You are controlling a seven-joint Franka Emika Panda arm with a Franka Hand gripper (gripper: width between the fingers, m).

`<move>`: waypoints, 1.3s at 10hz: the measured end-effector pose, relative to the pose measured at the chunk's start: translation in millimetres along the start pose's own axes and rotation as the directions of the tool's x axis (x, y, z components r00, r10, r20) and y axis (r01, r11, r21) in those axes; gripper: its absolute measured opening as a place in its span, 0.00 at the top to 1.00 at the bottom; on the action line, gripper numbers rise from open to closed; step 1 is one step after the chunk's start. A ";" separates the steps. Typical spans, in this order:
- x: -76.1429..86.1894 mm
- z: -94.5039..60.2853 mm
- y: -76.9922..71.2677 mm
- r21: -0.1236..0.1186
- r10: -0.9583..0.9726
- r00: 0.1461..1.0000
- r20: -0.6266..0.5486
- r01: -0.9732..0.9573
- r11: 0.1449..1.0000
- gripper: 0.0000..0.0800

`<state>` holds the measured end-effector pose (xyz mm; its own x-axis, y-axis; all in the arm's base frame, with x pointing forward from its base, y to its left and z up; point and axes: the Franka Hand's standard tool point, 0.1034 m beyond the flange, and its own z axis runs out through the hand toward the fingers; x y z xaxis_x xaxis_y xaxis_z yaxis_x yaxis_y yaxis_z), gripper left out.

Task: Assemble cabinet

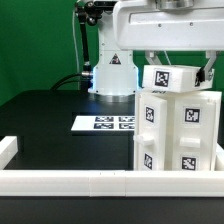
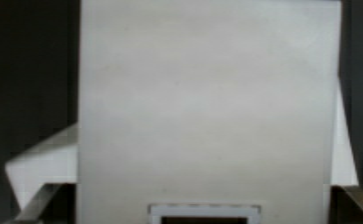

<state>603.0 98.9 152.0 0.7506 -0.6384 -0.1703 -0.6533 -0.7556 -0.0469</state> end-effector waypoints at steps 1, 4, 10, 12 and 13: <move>0.3 -0.6 -2.4 0.021 0.131 0.991 -0.006 -0.131 0.991 0.30; 1.9 -0.9 -3.5 0.041 0.323 0.946 -0.005 -0.323 0.946 0.30; 2.0 6.6 -5.5 0.225 0.815 0.574 0.081 -0.807 0.546 0.32; 1.6 7.3 -5.6 0.225 0.810 0.581 0.078 -0.802 0.554 0.25; 1.5 7.5 -5.6 0.225 0.809 0.583 0.078 -0.800 0.556 0.21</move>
Offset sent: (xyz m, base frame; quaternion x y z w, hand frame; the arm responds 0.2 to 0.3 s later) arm 0.0000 0.0000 0.0000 0.0000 0.0000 0.1938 0.9810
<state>607.0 103.3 144.6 -0.0983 -0.9720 -0.2137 -0.9860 0.1241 -0.1110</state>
